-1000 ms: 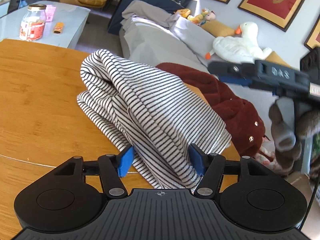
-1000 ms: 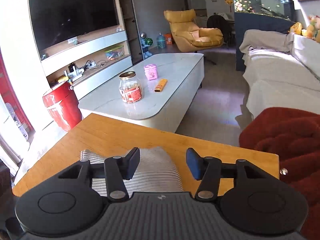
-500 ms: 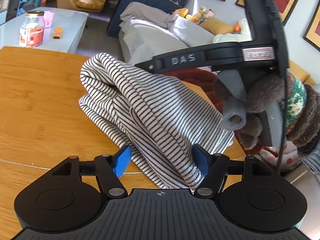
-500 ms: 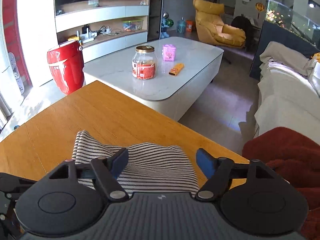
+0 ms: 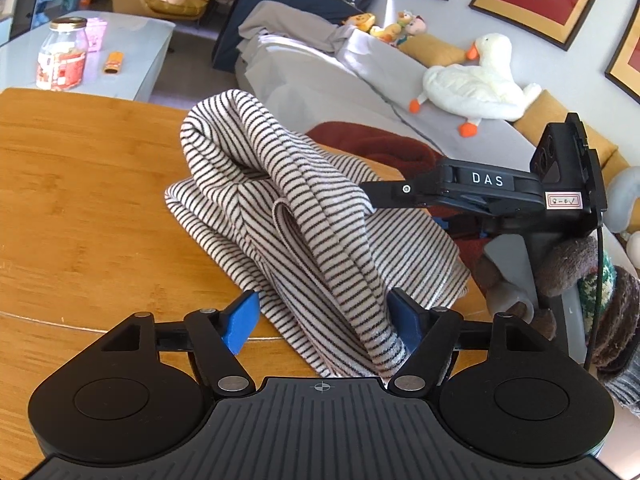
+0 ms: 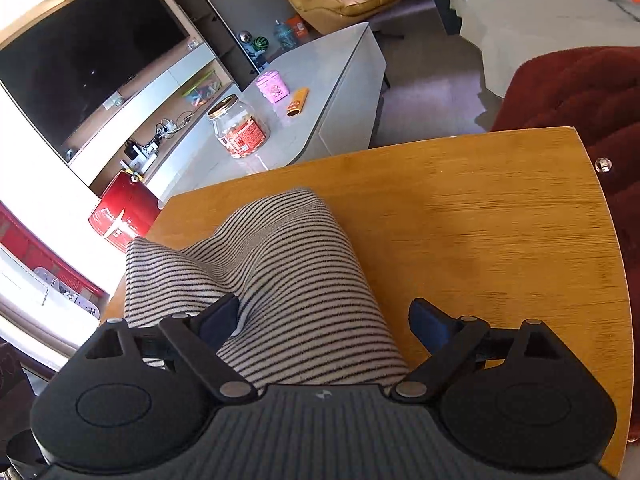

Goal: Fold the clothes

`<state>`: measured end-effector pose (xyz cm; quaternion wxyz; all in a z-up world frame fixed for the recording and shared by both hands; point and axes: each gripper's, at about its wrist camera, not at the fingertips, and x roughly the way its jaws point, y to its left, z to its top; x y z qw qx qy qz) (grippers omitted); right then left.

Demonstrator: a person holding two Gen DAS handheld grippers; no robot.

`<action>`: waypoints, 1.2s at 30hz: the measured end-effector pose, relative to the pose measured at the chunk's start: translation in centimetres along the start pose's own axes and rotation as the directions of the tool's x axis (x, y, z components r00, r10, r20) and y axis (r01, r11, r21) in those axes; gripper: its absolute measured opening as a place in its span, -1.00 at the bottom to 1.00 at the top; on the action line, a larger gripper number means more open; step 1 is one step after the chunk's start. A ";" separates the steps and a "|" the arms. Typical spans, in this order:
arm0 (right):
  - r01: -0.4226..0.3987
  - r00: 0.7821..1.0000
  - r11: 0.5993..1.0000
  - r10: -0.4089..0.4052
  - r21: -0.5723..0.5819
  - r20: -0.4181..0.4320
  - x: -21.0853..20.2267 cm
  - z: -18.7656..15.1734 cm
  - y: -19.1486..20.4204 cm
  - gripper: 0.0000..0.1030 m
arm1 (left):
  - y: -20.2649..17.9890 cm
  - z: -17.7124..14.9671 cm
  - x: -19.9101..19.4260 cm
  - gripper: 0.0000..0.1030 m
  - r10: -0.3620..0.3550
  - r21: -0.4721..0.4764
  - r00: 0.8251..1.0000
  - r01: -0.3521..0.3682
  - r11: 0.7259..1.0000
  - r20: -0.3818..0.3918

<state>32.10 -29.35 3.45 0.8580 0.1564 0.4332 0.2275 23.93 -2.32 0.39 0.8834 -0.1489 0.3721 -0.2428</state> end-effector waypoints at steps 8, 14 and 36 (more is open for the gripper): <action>-0.033 0.996 0.995 0.025 -0.091 -0.083 -0.5 -3.8 3.2 0.86 | 1.2 -0.3 -1.5 0.53 0.002 -0.020 1.000 -0.002 1.000 -0.006; -0.021 0.999 0.985 0.014 -0.169 -0.043 -1.0 -5.3 4.7 0.88 | 3.0 1.8 -5.2 0.37 0.028 -0.084 0.997 -0.021 0.996 0.077; 0.006 1.000 0.972 -0.004 -0.236 0.007 -0.9 -6.1 5.3 0.99 | 2.4 11.2 1.0 0.22 0.009 -0.026 0.999 -0.008 1.000 0.031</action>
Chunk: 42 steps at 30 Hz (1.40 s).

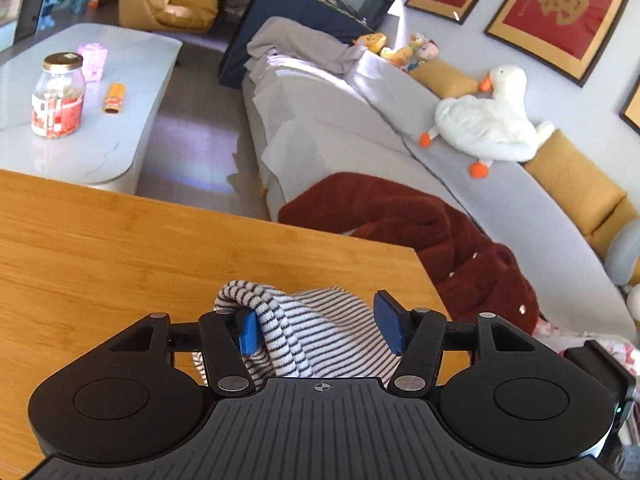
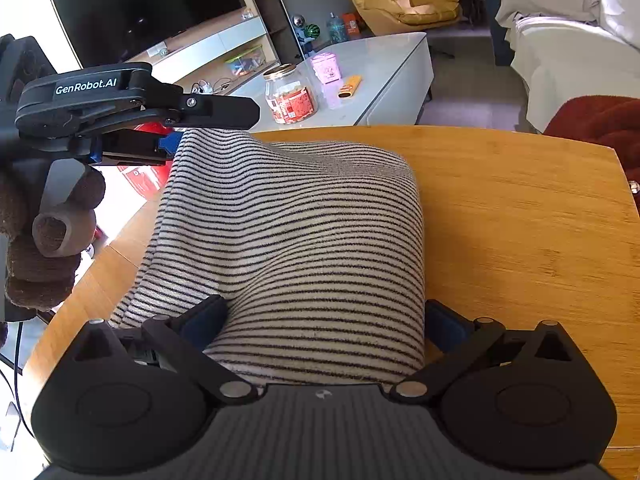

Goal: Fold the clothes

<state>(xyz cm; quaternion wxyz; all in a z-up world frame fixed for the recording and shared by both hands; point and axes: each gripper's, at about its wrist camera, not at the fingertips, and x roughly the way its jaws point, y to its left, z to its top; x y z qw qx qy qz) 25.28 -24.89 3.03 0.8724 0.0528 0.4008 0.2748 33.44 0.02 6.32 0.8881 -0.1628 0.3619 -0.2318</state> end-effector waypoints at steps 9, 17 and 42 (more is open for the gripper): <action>0.020 0.999 1.000 -0.020 -0.024 0.027 -0.1 -0.2 0.3 1.00 | 0.4 -0.4 -2.9 0.32 0.044 0.042 0.999 -0.046 0.998 0.026; 0.015 1.000 1.000 -0.015 -0.003 0.019 0.0 0.0 0.1 1.00 | -0.2 -1.8 -6.2 0.72 -0.036 0.045 0.994 0.032 0.998 0.104; -0.013 1.000 0.994 0.010 0.110 0.028 0.0 -0.2 -1.1 1.00 | -0.1 -9.4 -3.1 0.73 0.070 -0.021 0.997 -0.070 0.997 -0.031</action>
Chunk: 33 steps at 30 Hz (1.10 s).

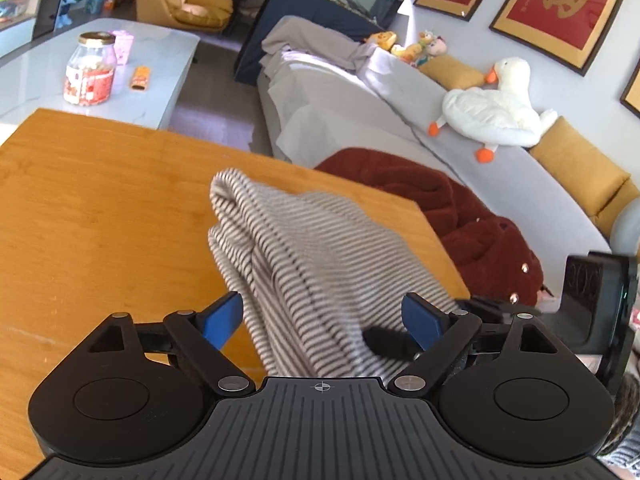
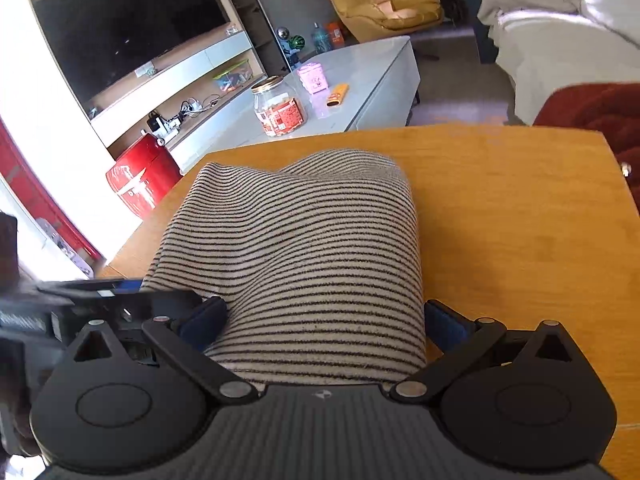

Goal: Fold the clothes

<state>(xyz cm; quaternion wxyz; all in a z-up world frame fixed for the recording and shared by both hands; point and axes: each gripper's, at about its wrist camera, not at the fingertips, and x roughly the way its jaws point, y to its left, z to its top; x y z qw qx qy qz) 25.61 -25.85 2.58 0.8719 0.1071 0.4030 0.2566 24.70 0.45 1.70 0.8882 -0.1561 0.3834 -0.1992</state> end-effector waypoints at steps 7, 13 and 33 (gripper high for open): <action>-0.018 0.999 0.999 0.020 0.029 -0.041 0.3 0.7 -0.6 1.00 | 1.6 -0.9 1.3 0.82 -0.014 -0.066 0.999 0.012 0.998 -0.032; -0.082 0.993 0.982 0.096 0.173 -0.072 -0.8 2.9 -2.2 1.00 | 1.6 -0.8 1.2 0.83 -0.008 -0.050 1.000 0.006 0.999 -0.028; -0.051 0.999 0.996 0.050 -0.078 -0.004 0.9 6.8 3.3 0.30 | 1.5 -1.4 0.4 0.80 -0.014 0.001 1.000 0.014 1.000 -0.005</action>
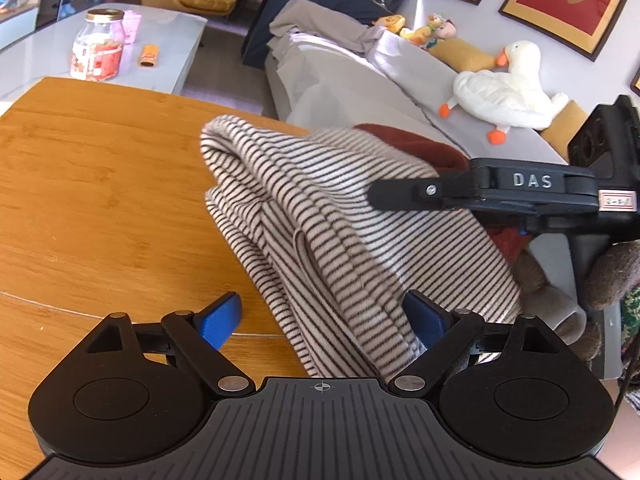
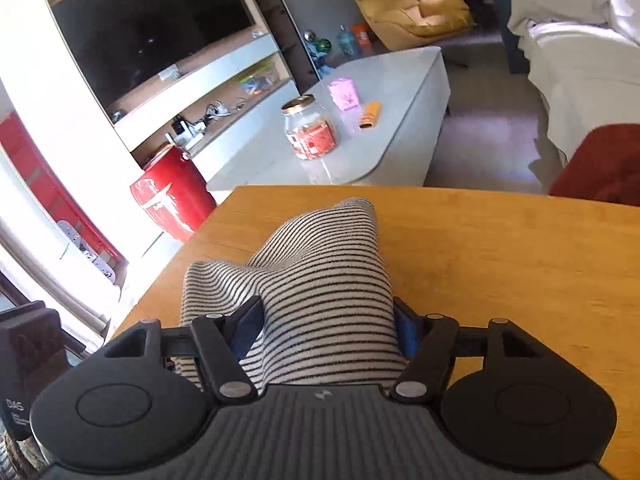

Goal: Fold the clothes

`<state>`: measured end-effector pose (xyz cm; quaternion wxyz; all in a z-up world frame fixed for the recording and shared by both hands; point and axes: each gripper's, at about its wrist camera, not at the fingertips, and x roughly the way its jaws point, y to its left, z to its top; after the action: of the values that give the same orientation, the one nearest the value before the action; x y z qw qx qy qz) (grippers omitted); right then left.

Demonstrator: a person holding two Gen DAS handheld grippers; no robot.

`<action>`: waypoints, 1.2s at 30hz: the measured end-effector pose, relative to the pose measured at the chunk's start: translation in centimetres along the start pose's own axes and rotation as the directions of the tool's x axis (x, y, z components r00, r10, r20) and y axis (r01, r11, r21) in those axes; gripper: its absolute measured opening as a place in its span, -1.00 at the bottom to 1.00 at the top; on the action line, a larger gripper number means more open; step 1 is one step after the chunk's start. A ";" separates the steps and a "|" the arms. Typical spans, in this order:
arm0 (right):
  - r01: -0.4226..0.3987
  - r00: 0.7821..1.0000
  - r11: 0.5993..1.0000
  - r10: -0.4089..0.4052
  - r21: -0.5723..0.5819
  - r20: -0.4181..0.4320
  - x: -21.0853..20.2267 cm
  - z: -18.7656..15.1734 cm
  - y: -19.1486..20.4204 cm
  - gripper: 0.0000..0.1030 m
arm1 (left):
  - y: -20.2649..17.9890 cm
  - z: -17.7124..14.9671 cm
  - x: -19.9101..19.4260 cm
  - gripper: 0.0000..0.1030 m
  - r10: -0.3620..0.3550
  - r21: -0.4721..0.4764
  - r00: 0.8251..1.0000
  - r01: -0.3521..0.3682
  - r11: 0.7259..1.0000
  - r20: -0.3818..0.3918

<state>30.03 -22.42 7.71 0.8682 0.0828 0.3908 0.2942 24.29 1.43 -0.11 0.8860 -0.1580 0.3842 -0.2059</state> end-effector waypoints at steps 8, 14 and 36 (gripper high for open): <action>0.101 0.994 0.988 -0.096 0.118 -0.044 0.3 -1.6 -3.3 0.53 | 0.1 -0.3 0.1 0.80 -0.015 -0.006 1.000 0.015 1.000 0.008; 0.087 0.996 0.982 -0.080 0.169 -0.047 -2.2 -4.2 -4.1 0.82 | 0.2 -0.3 0.2 0.80 -0.027 -0.002 1.000 0.027 1.000 0.009; 0.012 1.000 0.966 -0.005 0.260 -0.025 -3.1 -7.5 -2.2 0.46 | 1.3 0.3 -0.3 0.79 -0.034 -0.040 0.999 0.034 0.999 0.000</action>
<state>23.89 -26.64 3.76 0.8463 0.1907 0.4369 0.2377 24.59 2.77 -0.30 0.8789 -0.1821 0.3858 -0.2133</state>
